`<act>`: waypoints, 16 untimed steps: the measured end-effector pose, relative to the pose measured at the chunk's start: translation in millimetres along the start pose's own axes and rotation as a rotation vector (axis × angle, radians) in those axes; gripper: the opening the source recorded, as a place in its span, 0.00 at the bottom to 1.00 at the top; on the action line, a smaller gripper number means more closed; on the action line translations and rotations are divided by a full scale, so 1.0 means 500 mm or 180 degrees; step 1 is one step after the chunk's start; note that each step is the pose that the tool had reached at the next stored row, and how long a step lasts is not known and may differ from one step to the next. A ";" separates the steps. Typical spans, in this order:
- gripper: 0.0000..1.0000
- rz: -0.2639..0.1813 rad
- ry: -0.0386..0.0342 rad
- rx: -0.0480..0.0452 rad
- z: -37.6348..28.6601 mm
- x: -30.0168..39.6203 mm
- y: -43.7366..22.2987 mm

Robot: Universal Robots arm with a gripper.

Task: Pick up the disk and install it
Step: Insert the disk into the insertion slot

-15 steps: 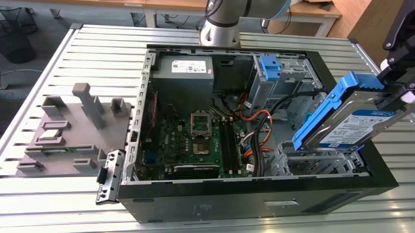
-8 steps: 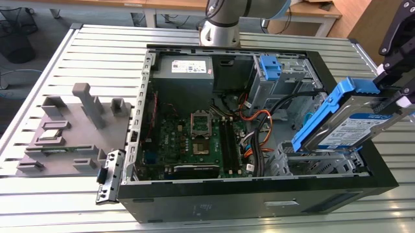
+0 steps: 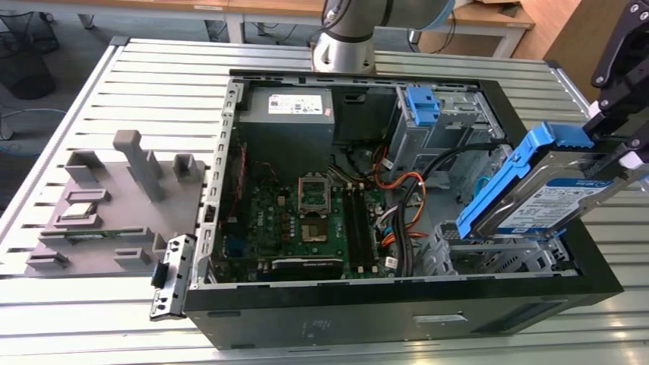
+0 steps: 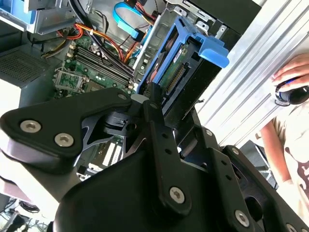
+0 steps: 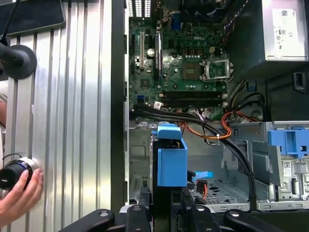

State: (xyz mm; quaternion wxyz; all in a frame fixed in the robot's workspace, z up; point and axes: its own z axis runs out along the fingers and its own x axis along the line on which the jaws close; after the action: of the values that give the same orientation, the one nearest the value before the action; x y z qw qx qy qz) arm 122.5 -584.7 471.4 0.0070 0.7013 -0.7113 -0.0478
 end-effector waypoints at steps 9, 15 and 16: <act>0.35 -0.0086 0.0007 -0.0005 0.007 -0.005 0.001; 0.35 -0.0086 0.0007 -0.0005 0.016 -0.011 0.002; 0.35 -0.0086 0.0007 -0.0005 0.018 -0.011 0.002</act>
State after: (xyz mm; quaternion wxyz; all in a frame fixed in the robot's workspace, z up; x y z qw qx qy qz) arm 121.1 -578.5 462.6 0.0076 0.7109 -0.7017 -0.0477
